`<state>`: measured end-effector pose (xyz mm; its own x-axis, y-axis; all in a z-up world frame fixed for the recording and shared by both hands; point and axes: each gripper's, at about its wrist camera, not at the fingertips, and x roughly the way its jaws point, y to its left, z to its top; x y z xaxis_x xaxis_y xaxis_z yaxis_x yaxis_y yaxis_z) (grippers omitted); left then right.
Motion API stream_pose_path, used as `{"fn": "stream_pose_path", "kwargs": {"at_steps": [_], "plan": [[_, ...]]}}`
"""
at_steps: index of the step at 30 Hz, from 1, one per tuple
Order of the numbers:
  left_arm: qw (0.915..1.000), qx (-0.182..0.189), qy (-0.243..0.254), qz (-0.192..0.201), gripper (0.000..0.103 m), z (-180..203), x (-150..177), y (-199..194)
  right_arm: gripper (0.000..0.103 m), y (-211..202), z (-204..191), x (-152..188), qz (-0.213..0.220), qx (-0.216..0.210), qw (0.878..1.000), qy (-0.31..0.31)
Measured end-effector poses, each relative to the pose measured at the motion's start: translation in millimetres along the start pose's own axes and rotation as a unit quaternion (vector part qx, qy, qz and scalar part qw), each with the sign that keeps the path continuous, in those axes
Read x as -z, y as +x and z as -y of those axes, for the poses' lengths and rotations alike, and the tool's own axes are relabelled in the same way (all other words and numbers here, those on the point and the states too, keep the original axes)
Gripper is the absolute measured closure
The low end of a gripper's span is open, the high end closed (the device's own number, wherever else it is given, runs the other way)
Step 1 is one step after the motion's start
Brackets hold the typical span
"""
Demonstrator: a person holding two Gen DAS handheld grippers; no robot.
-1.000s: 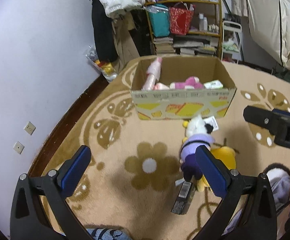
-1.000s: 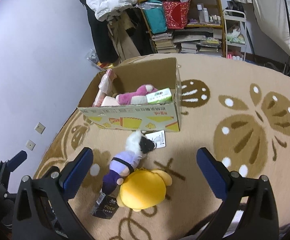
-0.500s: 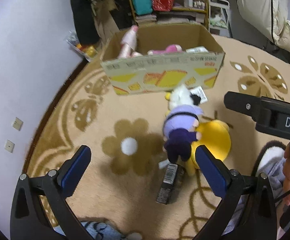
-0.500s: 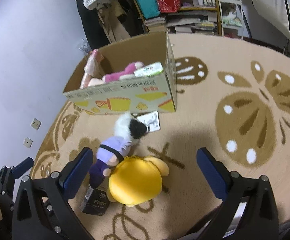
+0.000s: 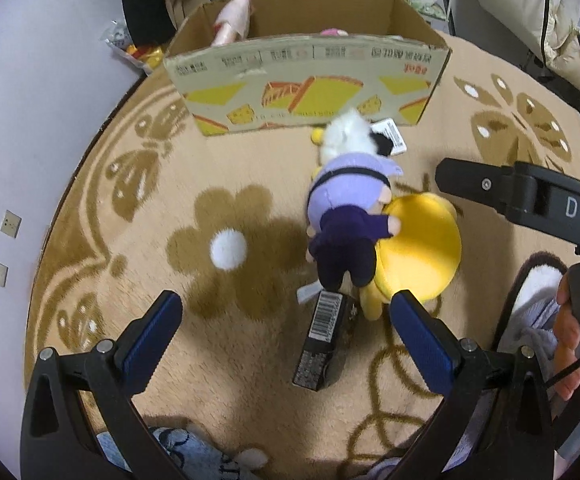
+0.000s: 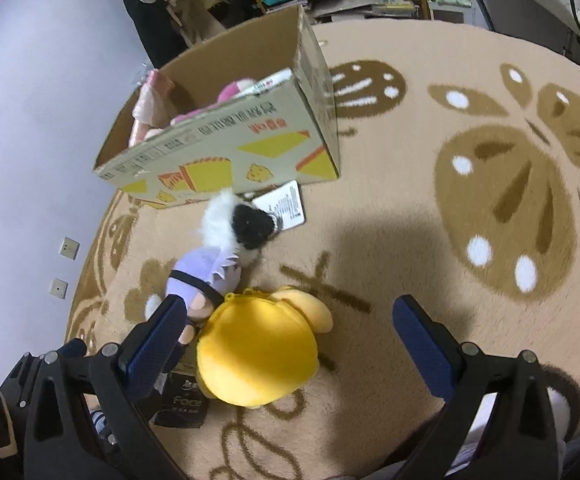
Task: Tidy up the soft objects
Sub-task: 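Grasp the black Face tissue pack with the left tool while the right tool grasps the yellow plush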
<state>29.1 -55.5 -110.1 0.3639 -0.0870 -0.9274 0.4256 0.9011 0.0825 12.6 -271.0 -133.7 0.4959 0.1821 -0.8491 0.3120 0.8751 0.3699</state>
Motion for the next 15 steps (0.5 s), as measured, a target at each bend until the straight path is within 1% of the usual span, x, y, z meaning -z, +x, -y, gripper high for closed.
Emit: {"fn": "stream_pose_path", "kwargs": {"at_steps": [8, 9, 11, 15], "plan": [[0.9991, 0.004, 0.004, -0.042, 0.002, 1.4, 4.4, 20.2, 0.0, 20.7, -4.7, 7.9, -0.041, -0.003, 0.999, -0.008], [0.9988, 0.004, 0.004, -0.048, 0.003, 1.0, 4.9, 22.8, 0.0, 22.4, -5.4, 8.2, -0.044, -0.004, 0.999, -0.009], [0.9984, 0.004, 0.003, -0.057, 0.011, 0.4, 5.7, 26.9, 0.0, 26.9, -9.0, 10.1, -0.052, -0.005, 0.998, -0.017], [0.9973, 0.005, 0.004, -0.073, 0.019, 0.6, 7.7, 33.8, 0.0, 33.7, -15.0, 14.0, -0.065, -0.007, 0.998, -0.026]]}}
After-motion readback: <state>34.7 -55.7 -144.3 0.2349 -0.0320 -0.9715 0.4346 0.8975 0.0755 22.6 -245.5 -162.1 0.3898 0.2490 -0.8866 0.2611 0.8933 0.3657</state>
